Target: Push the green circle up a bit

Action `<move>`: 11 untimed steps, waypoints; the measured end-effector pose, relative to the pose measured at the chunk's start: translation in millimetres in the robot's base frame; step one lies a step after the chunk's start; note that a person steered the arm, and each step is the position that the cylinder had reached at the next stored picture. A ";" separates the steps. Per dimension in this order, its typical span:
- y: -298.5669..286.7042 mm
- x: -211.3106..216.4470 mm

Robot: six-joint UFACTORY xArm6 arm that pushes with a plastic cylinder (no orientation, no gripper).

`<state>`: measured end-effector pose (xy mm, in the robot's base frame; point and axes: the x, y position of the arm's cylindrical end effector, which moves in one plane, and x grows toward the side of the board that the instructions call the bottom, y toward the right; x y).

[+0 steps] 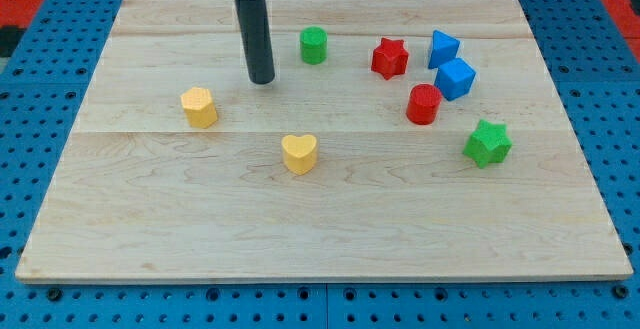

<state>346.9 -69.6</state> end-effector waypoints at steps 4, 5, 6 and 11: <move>41.1 -5.7; 39.8 -4.7; 56.8 4.4; 47.3 -34.8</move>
